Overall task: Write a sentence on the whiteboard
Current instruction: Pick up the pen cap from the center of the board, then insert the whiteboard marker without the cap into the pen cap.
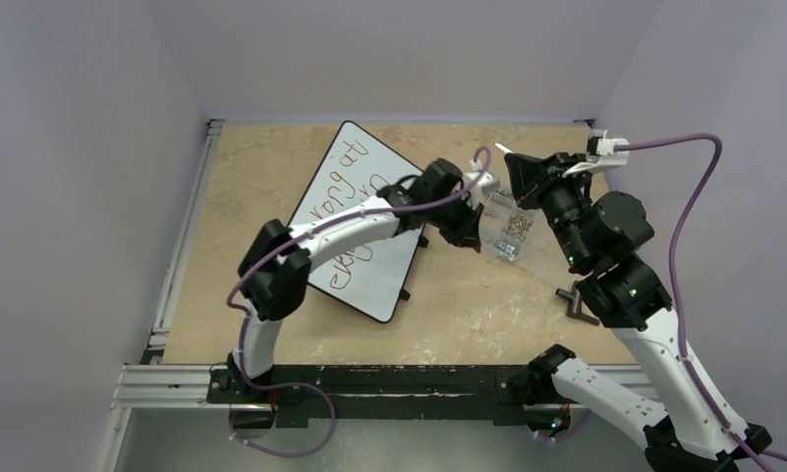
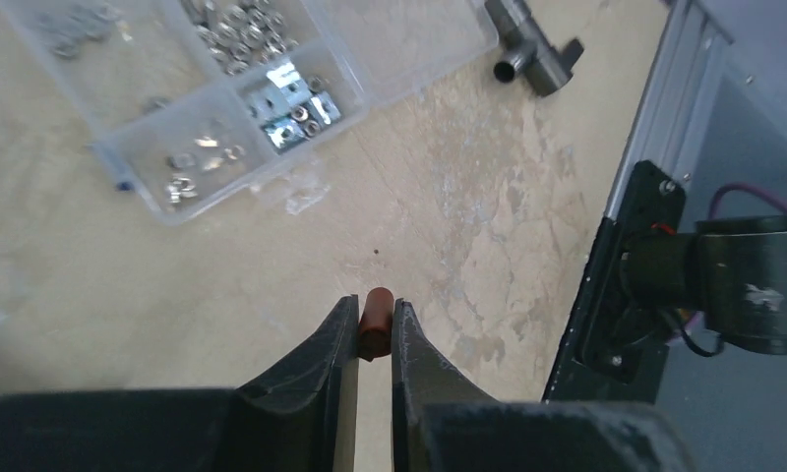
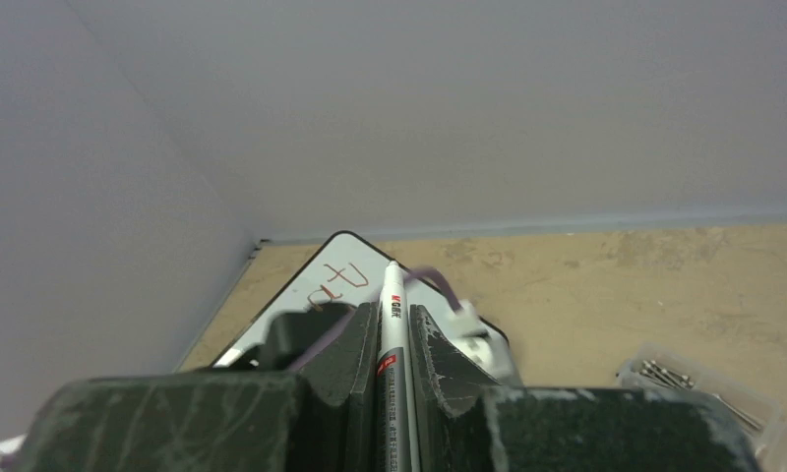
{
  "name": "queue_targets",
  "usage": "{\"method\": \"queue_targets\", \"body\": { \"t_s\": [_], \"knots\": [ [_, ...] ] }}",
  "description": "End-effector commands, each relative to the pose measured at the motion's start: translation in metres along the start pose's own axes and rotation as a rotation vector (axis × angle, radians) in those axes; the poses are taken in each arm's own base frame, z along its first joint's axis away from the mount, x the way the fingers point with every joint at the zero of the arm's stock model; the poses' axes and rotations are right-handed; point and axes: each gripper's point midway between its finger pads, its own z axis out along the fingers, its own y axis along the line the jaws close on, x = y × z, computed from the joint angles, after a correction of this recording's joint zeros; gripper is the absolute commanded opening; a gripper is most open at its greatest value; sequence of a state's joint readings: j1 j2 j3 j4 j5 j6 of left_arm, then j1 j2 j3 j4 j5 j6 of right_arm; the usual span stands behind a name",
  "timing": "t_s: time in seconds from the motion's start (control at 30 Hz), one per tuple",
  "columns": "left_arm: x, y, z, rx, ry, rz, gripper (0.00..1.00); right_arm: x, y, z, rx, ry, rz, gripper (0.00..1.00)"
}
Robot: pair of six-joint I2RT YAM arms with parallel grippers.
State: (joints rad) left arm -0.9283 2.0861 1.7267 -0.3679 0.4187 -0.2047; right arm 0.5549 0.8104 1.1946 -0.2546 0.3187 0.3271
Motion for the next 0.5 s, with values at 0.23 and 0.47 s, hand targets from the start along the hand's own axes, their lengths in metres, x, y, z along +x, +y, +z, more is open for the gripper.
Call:
{"method": "queue_targets", "body": {
  "t_s": [0.23,0.47],
  "knots": [
    [-0.089,-0.003,-0.197,0.016,-0.357,-0.139,0.0,-0.016,0.054,-0.009,-0.295,-0.075,0.129,0.0],
    [-0.095,-0.01,-0.282,-0.029,-0.477,-0.169,0.0,-0.016,0.083,-0.019,-0.484,-0.112,0.192,0.0]
  ]
}}
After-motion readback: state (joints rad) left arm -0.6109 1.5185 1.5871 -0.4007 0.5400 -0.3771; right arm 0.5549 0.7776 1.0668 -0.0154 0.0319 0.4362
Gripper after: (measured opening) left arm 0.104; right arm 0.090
